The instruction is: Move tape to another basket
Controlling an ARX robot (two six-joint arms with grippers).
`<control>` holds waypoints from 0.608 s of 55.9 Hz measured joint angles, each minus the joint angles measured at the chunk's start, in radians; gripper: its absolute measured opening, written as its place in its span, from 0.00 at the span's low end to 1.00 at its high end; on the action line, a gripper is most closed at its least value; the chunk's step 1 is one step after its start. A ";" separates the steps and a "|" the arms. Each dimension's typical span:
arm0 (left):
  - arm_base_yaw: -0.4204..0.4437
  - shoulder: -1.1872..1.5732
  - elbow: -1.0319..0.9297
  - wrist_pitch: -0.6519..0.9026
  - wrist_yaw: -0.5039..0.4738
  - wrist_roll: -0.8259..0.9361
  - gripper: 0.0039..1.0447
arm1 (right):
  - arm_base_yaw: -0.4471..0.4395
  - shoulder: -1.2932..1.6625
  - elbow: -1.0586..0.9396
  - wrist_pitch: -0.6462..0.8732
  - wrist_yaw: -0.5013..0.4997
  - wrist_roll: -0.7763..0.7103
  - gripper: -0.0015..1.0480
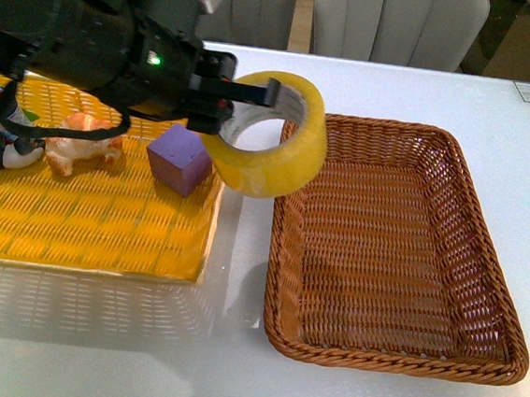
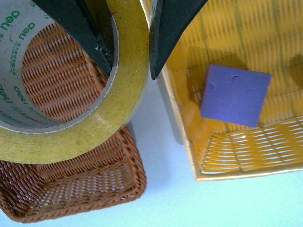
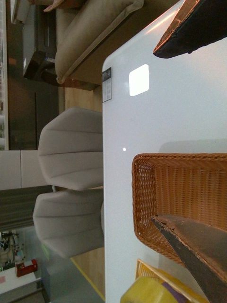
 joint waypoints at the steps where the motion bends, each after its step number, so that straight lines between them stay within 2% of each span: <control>1: -0.005 0.003 0.005 -0.002 0.000 0.000 0.14 | 0.000 0.000 0.000 0.000 0.000 0.000 0.91; 18: -0.116 0.107 0.138 -0.047 0.007 -0.001 0.14 | 0.000 0.000 0.000 0.000 0.000 0.000 0.91; 34: -0.173 0.189 0.225 -0.092 0.010 0.000 0.14 | 0.000 0.000 0.000 0.000 0.000 0.000 0.91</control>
